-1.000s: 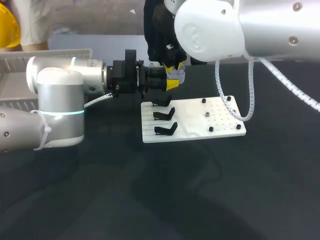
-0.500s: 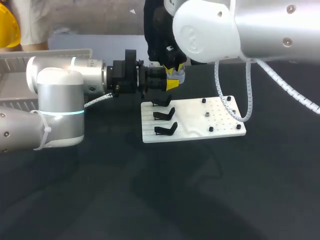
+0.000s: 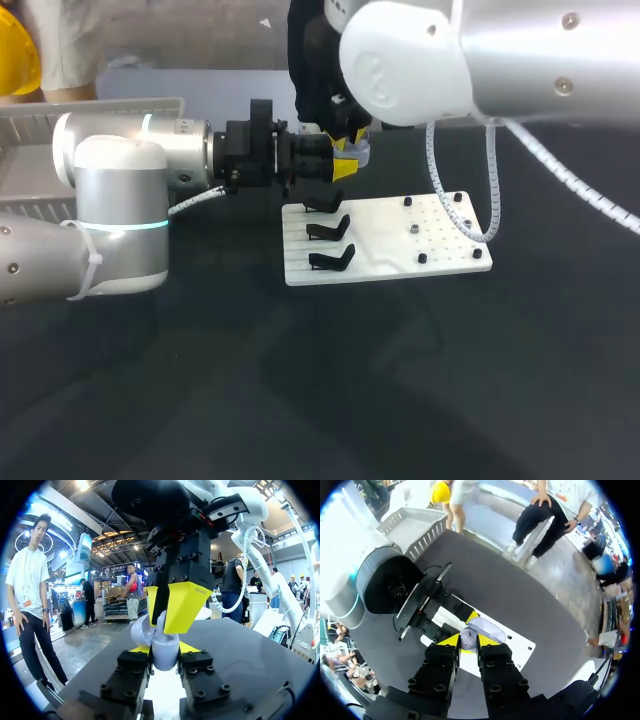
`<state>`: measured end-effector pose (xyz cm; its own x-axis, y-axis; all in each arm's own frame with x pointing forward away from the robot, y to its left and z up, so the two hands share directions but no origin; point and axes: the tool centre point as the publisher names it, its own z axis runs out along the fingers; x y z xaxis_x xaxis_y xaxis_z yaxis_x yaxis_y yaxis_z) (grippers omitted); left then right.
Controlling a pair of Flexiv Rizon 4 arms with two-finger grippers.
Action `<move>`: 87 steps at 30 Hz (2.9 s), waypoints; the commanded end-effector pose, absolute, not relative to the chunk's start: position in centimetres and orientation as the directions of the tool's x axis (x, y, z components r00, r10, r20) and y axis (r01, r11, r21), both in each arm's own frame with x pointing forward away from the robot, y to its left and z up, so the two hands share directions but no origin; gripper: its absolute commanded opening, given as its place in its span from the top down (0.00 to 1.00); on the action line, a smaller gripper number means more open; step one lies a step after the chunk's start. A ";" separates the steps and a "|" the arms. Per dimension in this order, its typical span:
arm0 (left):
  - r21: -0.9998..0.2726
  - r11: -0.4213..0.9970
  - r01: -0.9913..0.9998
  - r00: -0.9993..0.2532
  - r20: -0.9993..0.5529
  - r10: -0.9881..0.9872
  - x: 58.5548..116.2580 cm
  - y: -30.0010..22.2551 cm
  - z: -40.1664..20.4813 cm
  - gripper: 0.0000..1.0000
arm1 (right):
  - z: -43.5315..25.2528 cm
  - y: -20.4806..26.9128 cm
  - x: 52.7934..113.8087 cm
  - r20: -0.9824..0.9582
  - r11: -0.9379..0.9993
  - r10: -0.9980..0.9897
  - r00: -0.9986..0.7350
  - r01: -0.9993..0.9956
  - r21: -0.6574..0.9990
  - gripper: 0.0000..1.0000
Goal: Pick up each earbud case from the left stands, insert the matching earbuds, close the lid, and place the case in the box.
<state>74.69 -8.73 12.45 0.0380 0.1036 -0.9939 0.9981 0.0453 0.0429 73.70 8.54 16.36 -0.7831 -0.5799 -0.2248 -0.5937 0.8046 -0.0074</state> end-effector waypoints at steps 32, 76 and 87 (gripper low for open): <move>0.048 0.051 0.998 0.043 -0.994 0.099 74.5 -8.7 12.4 1.00 | 15.4 8.1 72.9 -0.233 0.777 -0.624 -0.746 -0.625 -0.077 0.71; 0.048 0.051 0.998 0.043 -0.994 0.099 74.5 -8.7 12.4 1.00 | 17.7 8.2 81.5 -0.395 0.892 -0.413 -0.821 -0.451 0.006 0.60; 0.048 0.051 0.998 0.043 -0.994 0.099 74.5 -8.7 12.4 1.00 | 15.7 6.4 80.0 -0.347 0.909 -0.395 -0.851 -0.416 -0.015 0.63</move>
